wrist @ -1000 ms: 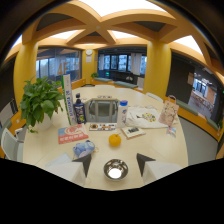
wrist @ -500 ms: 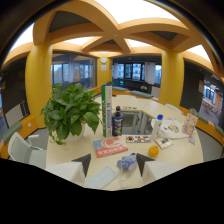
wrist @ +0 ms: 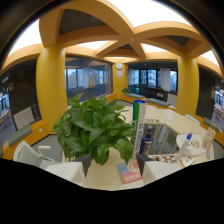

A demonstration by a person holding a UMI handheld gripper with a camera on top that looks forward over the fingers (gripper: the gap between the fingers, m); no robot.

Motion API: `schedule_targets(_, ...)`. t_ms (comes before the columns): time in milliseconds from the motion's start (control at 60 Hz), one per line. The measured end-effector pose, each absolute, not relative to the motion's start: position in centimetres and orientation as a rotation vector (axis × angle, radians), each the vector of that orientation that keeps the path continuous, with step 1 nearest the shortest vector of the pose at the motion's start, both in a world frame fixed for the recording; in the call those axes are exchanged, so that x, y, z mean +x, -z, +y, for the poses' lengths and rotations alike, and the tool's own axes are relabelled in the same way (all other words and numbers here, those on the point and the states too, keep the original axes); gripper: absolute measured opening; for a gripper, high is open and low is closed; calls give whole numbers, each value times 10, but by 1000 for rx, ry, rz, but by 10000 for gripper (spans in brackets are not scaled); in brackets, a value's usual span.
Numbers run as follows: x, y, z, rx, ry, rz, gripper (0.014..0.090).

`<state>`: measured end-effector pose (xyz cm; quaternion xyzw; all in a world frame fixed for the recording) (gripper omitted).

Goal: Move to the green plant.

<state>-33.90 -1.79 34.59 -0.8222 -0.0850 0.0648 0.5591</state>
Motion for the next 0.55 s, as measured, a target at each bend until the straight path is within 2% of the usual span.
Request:
schedule_targets(250, -370, -341, 24, -1942, -182, -245, 860)
schedule_targets(550, -379, -332, 30, -1958, -178, -258, 859)
